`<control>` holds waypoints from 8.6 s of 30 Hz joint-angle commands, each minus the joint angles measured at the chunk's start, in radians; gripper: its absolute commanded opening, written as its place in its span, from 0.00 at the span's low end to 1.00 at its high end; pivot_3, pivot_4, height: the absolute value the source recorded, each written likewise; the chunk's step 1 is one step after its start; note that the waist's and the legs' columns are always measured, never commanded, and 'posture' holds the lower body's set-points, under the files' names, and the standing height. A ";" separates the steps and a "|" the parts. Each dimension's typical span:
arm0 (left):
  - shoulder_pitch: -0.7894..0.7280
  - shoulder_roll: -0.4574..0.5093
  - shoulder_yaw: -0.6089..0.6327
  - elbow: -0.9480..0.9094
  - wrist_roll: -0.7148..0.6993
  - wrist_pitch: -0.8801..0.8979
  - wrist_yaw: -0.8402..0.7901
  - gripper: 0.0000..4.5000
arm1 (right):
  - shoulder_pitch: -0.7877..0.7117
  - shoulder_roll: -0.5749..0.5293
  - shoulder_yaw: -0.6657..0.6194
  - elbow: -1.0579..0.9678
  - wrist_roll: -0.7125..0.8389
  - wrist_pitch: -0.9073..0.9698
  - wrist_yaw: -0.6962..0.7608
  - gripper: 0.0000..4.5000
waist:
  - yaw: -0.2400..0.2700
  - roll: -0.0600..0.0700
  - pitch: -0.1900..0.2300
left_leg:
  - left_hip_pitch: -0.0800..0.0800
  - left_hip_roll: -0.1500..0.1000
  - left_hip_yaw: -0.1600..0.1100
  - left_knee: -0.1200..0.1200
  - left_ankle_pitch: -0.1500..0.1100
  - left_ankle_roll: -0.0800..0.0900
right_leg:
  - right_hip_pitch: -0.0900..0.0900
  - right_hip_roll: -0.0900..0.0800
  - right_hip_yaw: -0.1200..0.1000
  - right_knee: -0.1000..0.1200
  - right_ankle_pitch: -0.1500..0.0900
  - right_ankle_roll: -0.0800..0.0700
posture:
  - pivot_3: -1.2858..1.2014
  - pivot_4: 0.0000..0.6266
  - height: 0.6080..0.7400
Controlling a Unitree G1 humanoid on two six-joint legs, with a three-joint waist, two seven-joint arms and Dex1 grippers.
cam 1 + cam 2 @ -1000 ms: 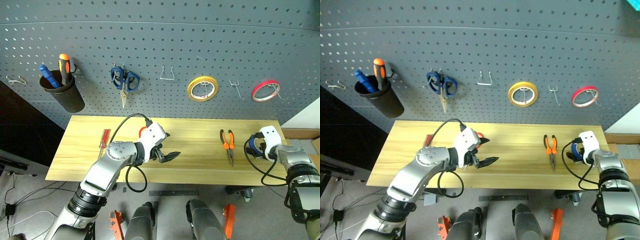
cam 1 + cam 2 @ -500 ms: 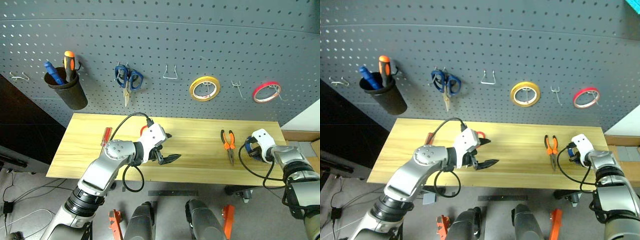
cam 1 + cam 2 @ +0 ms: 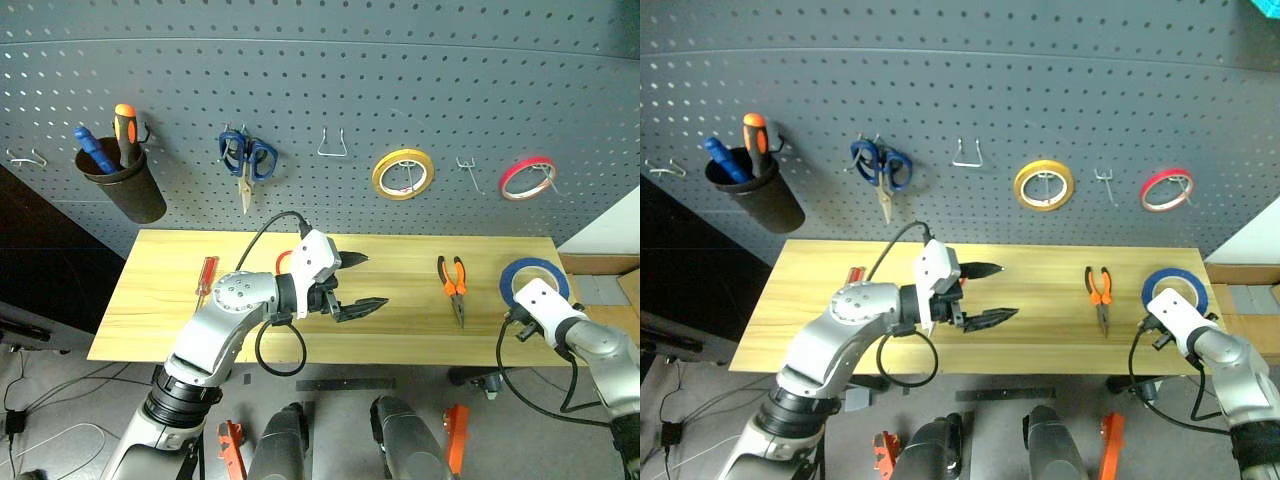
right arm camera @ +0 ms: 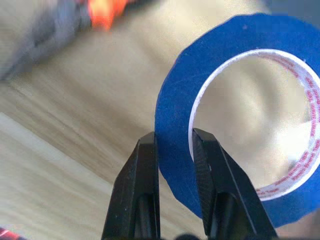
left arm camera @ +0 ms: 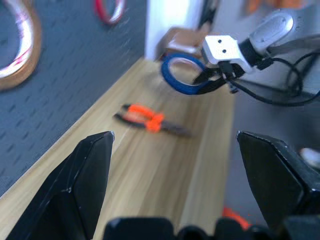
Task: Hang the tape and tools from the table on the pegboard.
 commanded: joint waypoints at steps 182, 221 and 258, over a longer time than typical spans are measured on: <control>0.155 0.197 0.421 0.074 -0.112 -0.129 0.169 0.94 | -0.876 0.799 0.201 0.479 0.048 -0.092 -0.467 1.00 | 0.077 -0.015 -0.059 | -0.018 0.001 -0.015 -0.002 0.031 -0.015 | -0.030 0.004 -0.025 0.032 0.015 -0.022 | 0.53 0.24 1.00; -0.334 -0.244 0.187 1.152 0.275 0.040 0.662 0.65 | -0.437 0.469 0.434 -0.519 0.315 0.776 -0.041 1.00 | 0.029 -0.006 -0.031 | -0.012 0.003 -0.017 -0.003 0.029 -0.012 | -0.016 0.007 -0.027 0.016 0.012 -0.016 | 0.46 0.46 1.00; 0.313 0.019 0.378 0.026 0.365 -0.570 0.598 0.24 | -0.454 0.301 0.187 -0.611 0.449 0.440 0.060 1.00 | 0.027 -0.005 -0.029 | -0.014 0.014 -0.015 -0.007 0.029 -0.013 | -0.018 0.009 -0.026 0.010 0.011 -0.017 | 0.47 0.38 1.00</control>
